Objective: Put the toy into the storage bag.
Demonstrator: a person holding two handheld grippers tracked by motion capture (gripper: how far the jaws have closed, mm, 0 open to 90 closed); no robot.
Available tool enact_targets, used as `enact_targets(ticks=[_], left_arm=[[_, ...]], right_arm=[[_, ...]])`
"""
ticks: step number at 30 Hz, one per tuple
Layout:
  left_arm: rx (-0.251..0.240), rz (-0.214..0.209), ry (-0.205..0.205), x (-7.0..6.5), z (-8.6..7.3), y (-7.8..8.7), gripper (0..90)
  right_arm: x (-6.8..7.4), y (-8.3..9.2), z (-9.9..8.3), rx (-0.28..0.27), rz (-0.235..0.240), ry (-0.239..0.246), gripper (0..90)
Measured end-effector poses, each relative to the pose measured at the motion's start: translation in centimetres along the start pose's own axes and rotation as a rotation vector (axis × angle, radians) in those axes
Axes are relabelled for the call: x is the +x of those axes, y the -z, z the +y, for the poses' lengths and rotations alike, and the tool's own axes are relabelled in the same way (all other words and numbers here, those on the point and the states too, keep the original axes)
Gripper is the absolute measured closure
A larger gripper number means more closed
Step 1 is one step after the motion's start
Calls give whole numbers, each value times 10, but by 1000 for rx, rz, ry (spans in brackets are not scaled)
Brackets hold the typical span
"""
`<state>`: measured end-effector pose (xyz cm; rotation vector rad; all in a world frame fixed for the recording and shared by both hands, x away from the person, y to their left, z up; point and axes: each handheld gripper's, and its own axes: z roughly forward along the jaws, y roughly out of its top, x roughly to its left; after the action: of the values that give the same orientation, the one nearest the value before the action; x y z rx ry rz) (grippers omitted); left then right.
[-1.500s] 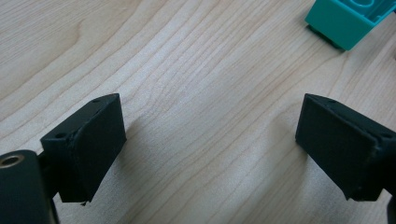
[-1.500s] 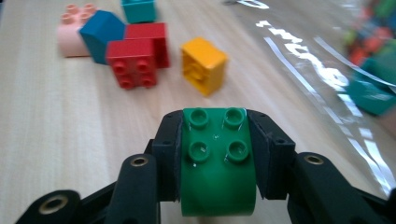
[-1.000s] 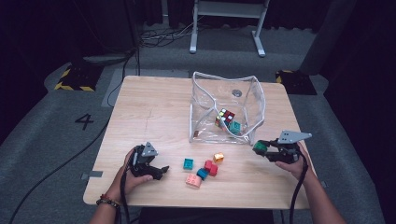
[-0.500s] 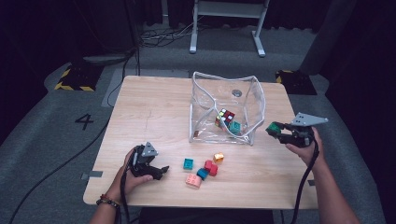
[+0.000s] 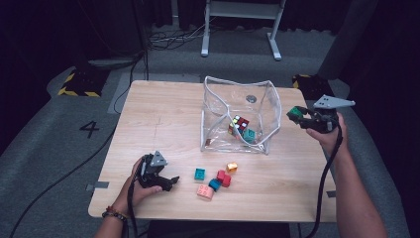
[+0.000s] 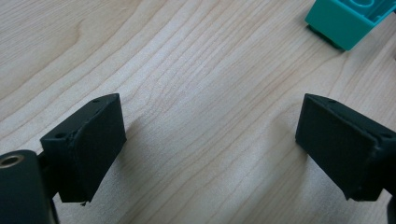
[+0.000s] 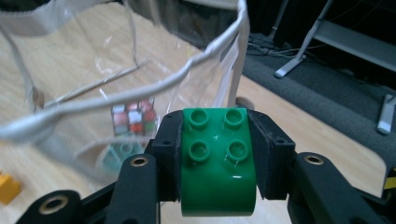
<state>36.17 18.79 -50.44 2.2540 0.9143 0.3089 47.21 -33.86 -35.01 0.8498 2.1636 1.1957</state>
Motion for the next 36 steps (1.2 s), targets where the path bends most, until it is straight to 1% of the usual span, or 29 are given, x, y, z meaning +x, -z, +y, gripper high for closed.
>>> enact_targets(ticks=[5,6,7,9,10,11,12,13,14,15,16,17,18,19,20,25,26,32,34,36], left_arm=[[0,0,0,0,0,0,85],[0,0,-1,0,0,0,85],[0,0,-1,0,0,0,85],[0,1,-1,0,0,0,85],[0,0,0,0,0,0,85],[0,5,-4,0,0,0,85],[0,0,0,0,0,0,85],[-1,5,-3,0,0,0,85],[0,-1,1,0,0,0,85],[-2,2,-2,0,0,0,85],[0,0,1,0,0,0,85],[0,0,1,0,0,0,85],[-2,3,-4,0,0,0,85],[0,0,1,0,0,0,85],[-2,2,-3,0,0,0,85],[-2,4,-4,0,0,0,85],[-2,3,-3,0,0,0,85],[0,0,1,0,0,0,85],[1,0,-1,0,0,0,85],[-2,3,-3,0,0,0,85]], right_arm=[[-5,-2,21,-20,-7,-1,592],[-5,-2,26,-25,-8,5,592],[-6,-2,29,-21,-14,9,592],[-7,-3,35,-30,-10,18,592],[-8,-4,39,-29,-8,19,592],[-8,-4,42,-22,-17,13,592],[-9,-5,44,-24,-14,17,592],[-10,-6,47,-22,-13,24,592],[-10,-7,49,-19,-19,30,592],[-10,-7,52,-15,-20,19,592],[-12,-8,55,-23,-17,29,592],[-12,-8,58,-20,-15,21,592],[-12,-9,61,-24,-13,24,592],[-12,-11,63,-28,-10,32,592],[-11,-11,66,-25,-9,25,592],[-6,-21,77,-25,12,54,592],[-5,-23,79,-23,22,51,592],[-1,-33,87,-18,43,63,592],[2,-37,89,-14,50,74,592],[6,-41,91,-12,65,74,592]])
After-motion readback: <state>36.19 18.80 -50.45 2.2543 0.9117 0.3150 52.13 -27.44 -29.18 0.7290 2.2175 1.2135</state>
